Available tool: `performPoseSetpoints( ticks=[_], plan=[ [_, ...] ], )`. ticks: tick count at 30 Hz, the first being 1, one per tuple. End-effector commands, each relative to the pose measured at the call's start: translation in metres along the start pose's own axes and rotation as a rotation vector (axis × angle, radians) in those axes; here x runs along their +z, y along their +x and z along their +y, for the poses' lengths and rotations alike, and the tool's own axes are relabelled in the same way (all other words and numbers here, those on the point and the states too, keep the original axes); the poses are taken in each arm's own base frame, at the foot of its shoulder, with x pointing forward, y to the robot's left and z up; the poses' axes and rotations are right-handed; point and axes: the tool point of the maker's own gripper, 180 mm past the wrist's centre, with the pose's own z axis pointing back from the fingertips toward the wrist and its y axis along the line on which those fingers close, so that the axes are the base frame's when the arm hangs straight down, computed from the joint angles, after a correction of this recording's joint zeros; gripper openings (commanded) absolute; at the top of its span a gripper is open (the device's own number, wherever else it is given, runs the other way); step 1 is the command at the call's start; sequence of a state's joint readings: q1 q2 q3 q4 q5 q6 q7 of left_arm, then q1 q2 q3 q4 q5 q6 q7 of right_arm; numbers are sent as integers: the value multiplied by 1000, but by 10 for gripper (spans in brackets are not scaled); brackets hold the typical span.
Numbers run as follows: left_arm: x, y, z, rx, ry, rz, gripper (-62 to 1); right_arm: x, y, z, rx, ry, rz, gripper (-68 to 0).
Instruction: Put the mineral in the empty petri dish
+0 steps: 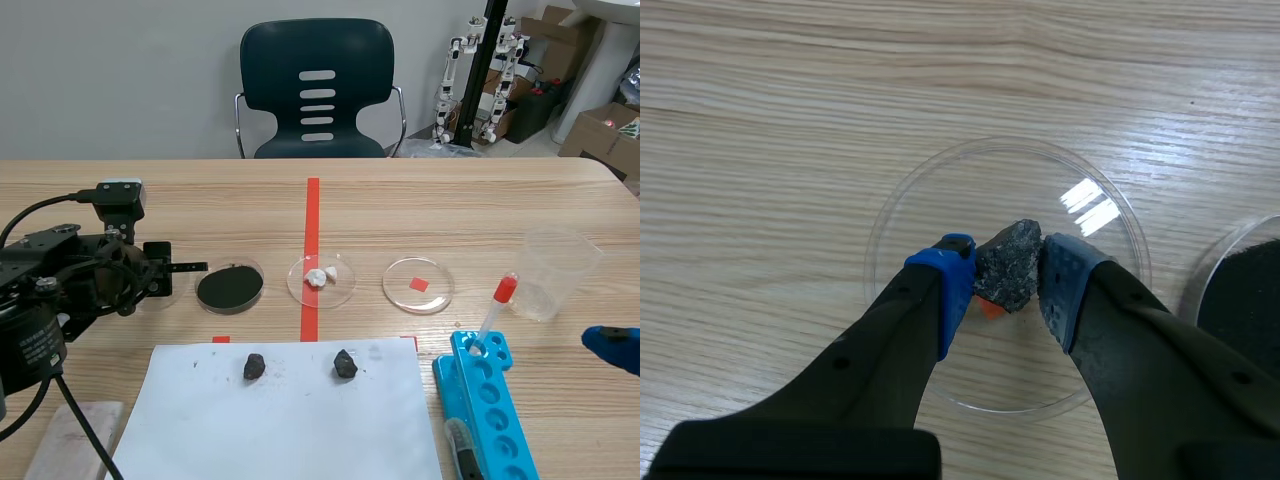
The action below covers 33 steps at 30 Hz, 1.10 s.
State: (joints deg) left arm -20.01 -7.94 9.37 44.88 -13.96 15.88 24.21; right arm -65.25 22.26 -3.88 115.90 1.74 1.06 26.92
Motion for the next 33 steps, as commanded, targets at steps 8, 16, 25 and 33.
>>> performPoseSetpoints(
  ticks=[8, 16, 25, 33],
  plan=[
    [0, 15, 4, 2, 10, -39, -524, -3, 13, -3, 5, -6, -45, 4],
    [0, 15, 4, 2, 10, -38, -481, -3, 13, -3, 5, -6, -45, 4],
    [0, 15, 4, 2, 9, -38, -239, -3, 13, -3, 5, -6, -45, 4],
    [0, 19, 4, 1, 6, -61, 14, -3, 13, -3, 5, -6, -45, 4]
  ],
)
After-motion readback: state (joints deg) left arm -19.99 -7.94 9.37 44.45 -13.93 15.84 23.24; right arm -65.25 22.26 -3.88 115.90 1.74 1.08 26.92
